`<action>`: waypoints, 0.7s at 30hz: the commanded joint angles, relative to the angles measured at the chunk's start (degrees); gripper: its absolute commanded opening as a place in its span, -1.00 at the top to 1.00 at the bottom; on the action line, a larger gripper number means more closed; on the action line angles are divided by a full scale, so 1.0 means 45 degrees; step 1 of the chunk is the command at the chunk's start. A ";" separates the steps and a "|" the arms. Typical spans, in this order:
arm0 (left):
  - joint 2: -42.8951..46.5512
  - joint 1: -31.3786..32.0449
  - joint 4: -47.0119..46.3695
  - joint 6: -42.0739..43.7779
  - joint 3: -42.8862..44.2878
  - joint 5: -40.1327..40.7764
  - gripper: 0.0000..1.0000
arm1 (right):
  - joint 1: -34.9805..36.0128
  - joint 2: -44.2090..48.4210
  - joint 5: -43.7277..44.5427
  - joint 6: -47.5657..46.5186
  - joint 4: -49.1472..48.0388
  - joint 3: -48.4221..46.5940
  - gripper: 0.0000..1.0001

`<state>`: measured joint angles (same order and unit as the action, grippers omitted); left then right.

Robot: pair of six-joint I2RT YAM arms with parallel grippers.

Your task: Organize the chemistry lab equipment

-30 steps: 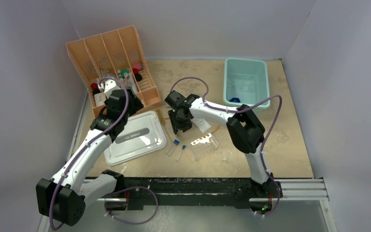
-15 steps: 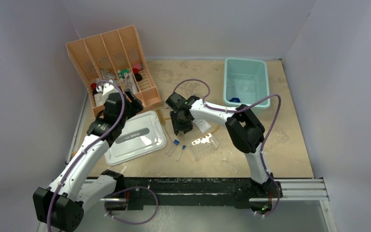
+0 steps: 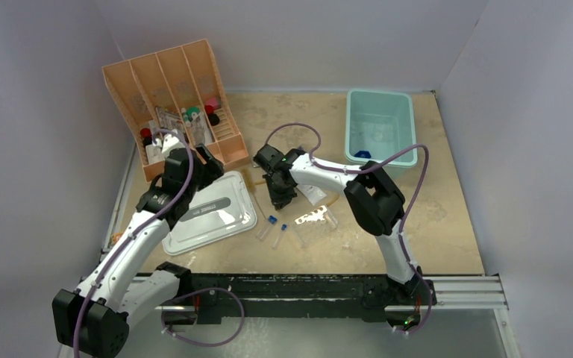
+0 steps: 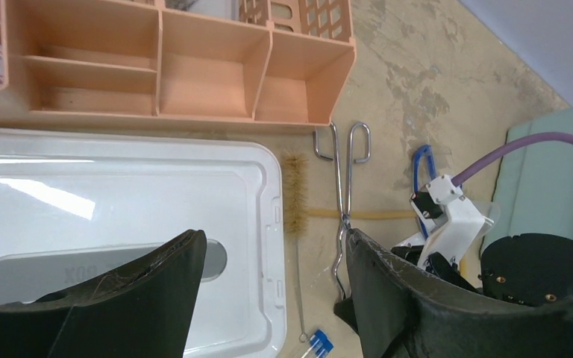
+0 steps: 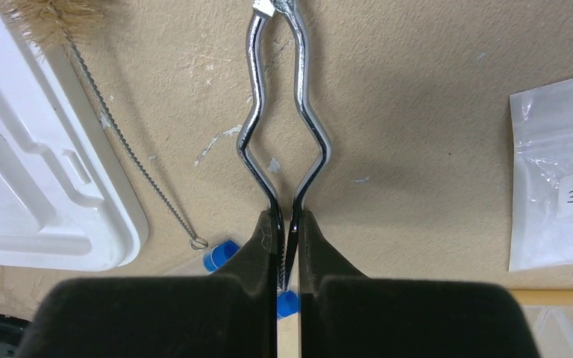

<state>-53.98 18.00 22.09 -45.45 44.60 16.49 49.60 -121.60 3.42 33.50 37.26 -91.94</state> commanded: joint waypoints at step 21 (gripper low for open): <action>-0.6639 0.0468 -1.0725 -0.4283 -0.1004 -0.7349 -0.37 | -0.1854 0.4101 -0.3146 -0.1081 -0.2215 0.1661 1.00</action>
<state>-80.01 18.41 -9.08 -58.59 38.48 -11.66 42.52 -106.56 -5.61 30.52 30.17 -84.99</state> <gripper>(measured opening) 0.683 0.046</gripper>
